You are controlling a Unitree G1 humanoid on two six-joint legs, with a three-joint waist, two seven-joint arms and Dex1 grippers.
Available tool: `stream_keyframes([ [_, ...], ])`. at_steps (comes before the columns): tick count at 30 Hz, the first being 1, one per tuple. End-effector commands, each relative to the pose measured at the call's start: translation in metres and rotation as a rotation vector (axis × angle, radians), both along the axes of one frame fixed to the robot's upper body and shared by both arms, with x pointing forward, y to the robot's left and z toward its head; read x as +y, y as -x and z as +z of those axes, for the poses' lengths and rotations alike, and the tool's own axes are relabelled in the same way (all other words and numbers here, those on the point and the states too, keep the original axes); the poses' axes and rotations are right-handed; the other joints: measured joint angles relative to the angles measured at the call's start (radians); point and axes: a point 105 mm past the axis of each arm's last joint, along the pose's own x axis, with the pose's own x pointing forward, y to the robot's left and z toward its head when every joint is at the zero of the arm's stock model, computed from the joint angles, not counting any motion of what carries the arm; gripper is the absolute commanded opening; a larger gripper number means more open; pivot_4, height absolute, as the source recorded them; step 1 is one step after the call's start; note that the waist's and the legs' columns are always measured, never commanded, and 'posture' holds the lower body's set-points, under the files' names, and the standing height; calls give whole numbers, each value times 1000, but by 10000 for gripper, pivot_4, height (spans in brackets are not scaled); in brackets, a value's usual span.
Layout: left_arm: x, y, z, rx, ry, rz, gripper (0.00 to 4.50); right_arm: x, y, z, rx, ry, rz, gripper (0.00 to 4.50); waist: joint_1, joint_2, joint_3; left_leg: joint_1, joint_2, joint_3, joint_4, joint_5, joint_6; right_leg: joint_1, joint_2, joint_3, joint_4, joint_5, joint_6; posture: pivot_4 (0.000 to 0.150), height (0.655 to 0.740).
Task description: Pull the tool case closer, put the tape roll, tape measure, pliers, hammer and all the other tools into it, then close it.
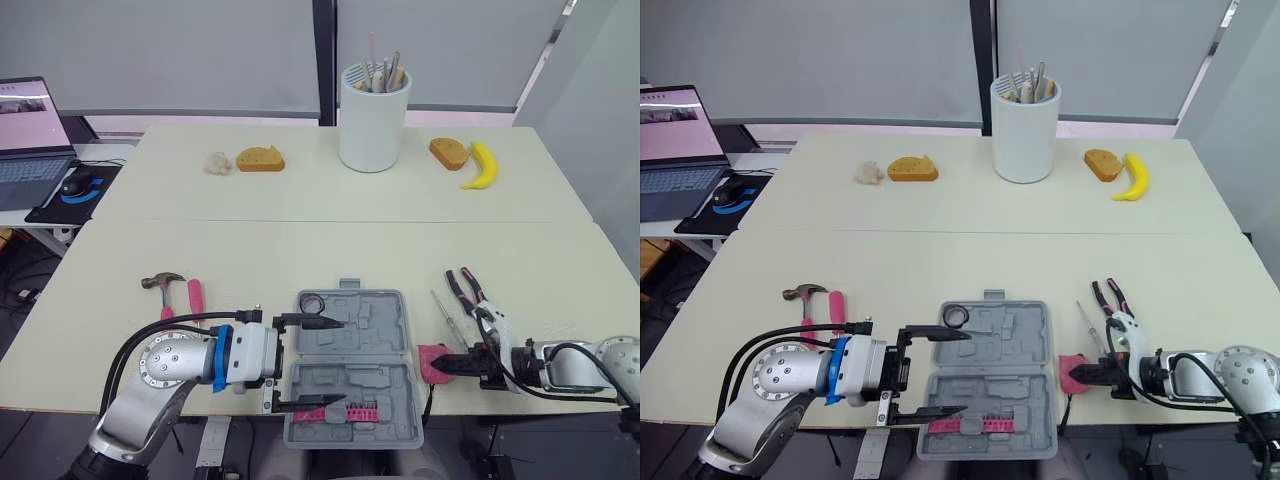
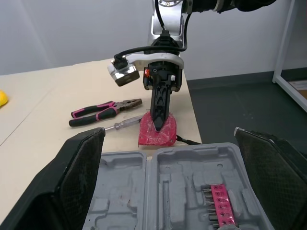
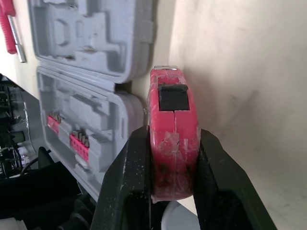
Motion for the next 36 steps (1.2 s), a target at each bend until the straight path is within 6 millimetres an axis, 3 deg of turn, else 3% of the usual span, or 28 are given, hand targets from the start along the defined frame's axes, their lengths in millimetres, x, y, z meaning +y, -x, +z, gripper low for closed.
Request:
stream_keyframes([
  [1,1,-1,6,-70,-11,-2,45000,-2,-5,7,-20,-27,-14,16736,0,0,0,0,0,0,0,0,0,0,0,0,0,0,0,1500,7400],
  [7,-1,0,6,-73,0,-10,45000,-9,-3,13,-29,0,12,31483,0,1,0,0,0,0,0,0,0,0,0,0,0,0,0,1500,7400],
  [11,-3,0,4,-71,7,-12,45000,-17,9,33,-75,47,132,43402,0,3,0,0,-1,0,0,0,0,0,0,0,0,0,0,1500,7400],
  [12,-4,1,4,-74,7,-15,45000,-20,11,40,-96,62,168,44681,1,4,0,0,-1,0,0,0,0,0,0,0,0,0,0,1500,7400],
  [14,-4,1,2,-82,4,-21,45000,-23,16,49,-135,83,237,44681,2,4,-1,0,-1,0,0,0,0,0,0,0,0,0,0,1500,7400],
  [17,-6,3,1,-93,8,-30,45000,-18,19,72,-367,77,424,44681,3,4,-1,0,1,-1,0,0,0,1,1,-2,-2,0,0,1500,7400],
  [19,-7,4,1,-95,10,-37,45000,-19,17,76,-521,124,527,44681,3,4,-1,0,1,0,0,-1,1,1,1,-2,-3,0,1,1500,7400],
  [23,-8,6,1,-96,15,-41,45000,-26,13,56,-904,329,864,44681,2,3,-1,0,1,0,0,-1,1,2,1,-2,-5,1,2,1500,7400],
  [26,-10,6,1,-95,19,-40,45000,-27,11,43,-1087,351,962,44681,1,4,-1,1,1,0,0,-1,1,3,1,-1,-6,1,3,1500,7400],
  [29,-10,6,1,-92,14,-47,45000,-32,12,19,-1135,350,1015,44681,0,4,-1,2,1,0,0,-1,0,4,1,-1,-6,1,2,1500,7400],
  [36,-10,3,3,-103,2,-52,45000,-24,6,-5,-1121,334,963,44681,1,4,0,14,1,1,-2,-1,1,16,1,0,-7,0,1,1500,7400],
])
